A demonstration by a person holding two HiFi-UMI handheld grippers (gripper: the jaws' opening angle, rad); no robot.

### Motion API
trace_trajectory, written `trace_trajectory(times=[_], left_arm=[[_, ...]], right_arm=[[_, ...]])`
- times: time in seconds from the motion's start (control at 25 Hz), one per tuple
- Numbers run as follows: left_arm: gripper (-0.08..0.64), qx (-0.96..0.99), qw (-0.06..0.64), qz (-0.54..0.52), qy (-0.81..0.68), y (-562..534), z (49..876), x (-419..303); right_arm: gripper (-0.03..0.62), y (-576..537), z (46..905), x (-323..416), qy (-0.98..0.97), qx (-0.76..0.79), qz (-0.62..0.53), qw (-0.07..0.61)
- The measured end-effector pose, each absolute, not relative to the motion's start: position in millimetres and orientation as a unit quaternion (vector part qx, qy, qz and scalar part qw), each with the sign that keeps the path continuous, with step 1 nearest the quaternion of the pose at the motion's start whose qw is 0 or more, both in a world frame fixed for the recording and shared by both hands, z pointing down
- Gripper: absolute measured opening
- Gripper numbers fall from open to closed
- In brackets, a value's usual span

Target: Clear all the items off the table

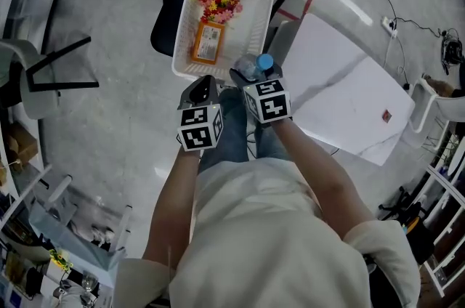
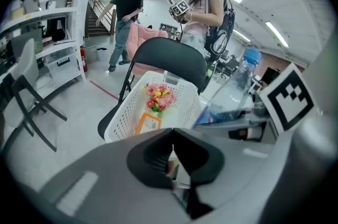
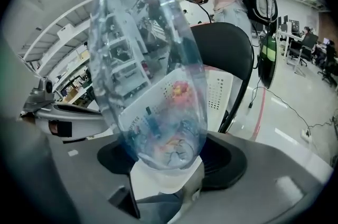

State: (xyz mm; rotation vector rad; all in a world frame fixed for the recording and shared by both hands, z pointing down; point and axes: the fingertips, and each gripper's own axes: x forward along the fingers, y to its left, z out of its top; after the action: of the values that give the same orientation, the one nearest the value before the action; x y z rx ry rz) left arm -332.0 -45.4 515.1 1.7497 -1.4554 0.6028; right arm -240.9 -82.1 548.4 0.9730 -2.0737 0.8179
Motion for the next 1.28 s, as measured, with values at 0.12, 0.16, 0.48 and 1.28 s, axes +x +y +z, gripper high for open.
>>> trace_trajectory(times=[0.12, 0.16, 0.48, 1.28], left_arm=[[0.009, 0.684, 0.388, 0.236, -0.571, -49, 520, -335], [0.009, 0.683, 0.389, 0.236, -0.571, -50, 522, -335], [0.009, 0.684, 0.393, 0.237, -0.567, -54, 527, -337], [0.009, 0.689, 0.392, 0.237, -0.561, -63, 528, -333]], right_arm=[[0.344, -84, 557, -243, -0.794, 0.371, 0.324, 0.357], [0.344, -84, 560, -244, -0.792, 0.369, 0.327, 0.36], [0.35, -78, 576, -250, -0.78, 0.355, 0.356, 0.373], [0.367, -83, 574, -248, -0.779, 0.362, 0.362, 0.361]])
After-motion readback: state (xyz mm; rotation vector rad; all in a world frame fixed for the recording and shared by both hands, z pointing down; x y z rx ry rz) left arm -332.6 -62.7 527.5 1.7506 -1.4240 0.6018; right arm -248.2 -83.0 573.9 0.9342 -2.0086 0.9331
